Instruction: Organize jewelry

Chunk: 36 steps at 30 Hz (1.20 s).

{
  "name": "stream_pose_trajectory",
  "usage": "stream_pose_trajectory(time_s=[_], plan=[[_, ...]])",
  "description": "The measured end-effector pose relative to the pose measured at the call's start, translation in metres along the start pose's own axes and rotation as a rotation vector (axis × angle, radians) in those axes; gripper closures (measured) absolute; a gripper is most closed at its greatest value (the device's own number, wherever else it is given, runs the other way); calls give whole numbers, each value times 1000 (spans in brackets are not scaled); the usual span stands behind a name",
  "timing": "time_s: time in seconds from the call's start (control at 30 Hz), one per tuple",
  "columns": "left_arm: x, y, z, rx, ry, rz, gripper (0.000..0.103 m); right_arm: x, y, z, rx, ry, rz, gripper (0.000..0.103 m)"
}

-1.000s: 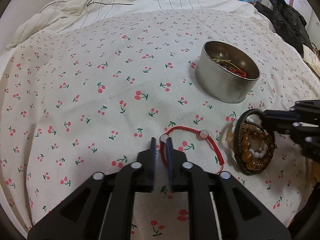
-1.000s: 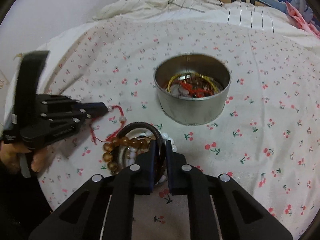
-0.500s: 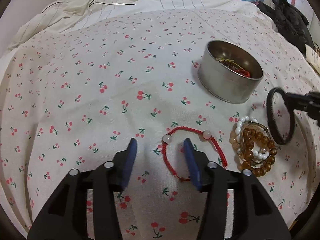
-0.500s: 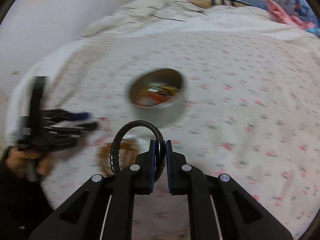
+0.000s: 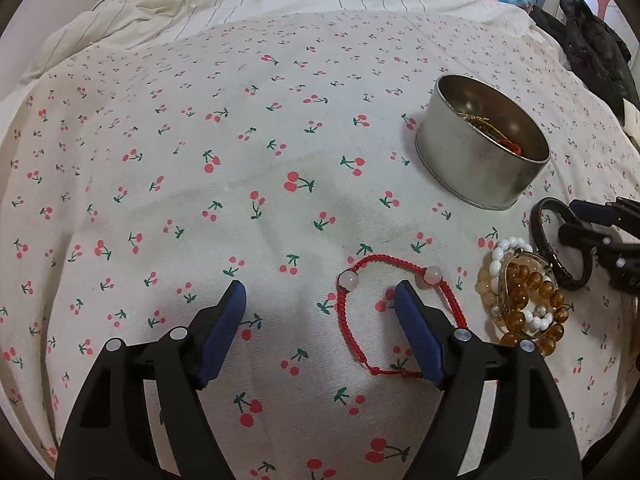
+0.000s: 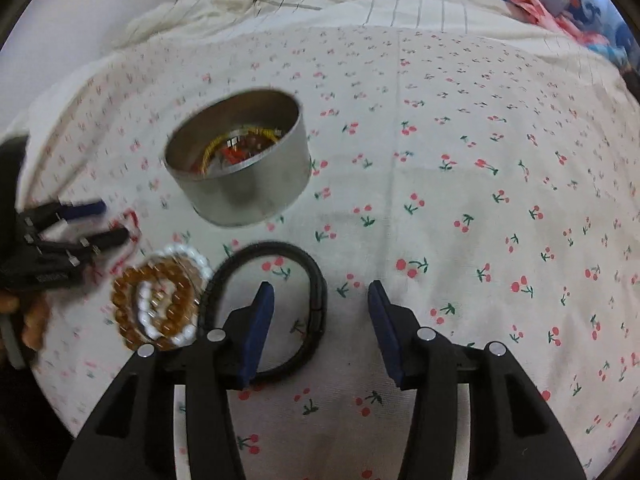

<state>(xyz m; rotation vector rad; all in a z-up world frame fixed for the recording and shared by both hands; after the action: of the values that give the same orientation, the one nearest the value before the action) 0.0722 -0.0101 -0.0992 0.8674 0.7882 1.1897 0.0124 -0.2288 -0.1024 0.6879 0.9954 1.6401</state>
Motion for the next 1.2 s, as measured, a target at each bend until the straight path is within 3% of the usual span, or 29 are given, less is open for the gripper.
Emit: stream_pose_trajectory(time_s=[0.07, 0.13, 0.17, 0.2, 0.27, 1.2], plan=[[-1, 0, -1, -2, -1, -4, 33, 7, -1, 0, 6, 49, -40, 57], [-6, 1, -3, 4, -21, -33, 52, 13, -1, 1, 4, 79, -45, 67], [-11, 2, -4, 1, -44, -40, 69, 16, 0, 1, 2, 93, -50, 82], [-15, 4, -5, -9, -70, -23, 83, 17, 1, 0, 0, 107, -69, 92], [-18, 6, -6, -25, -107, 7, 95, 18, 2, 2, -4, 113, -72, 94], [-27, 18, -7, -83, -160, 43, 95, 15, 0, 1, 11, 85, -42, 93]])
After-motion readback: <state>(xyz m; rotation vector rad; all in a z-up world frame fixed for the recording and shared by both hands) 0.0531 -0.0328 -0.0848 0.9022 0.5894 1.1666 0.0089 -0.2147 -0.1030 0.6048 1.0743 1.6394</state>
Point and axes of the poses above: each gripper's, at about its wrist camera, not at the fingertips, and y roughly against the way its jaws point, x to its left, z to its top, the point moved 6 cm from there along -y, roughly the way its jaws point, and after that the axes turned 11 degrees about y, right-handed, at the moved point
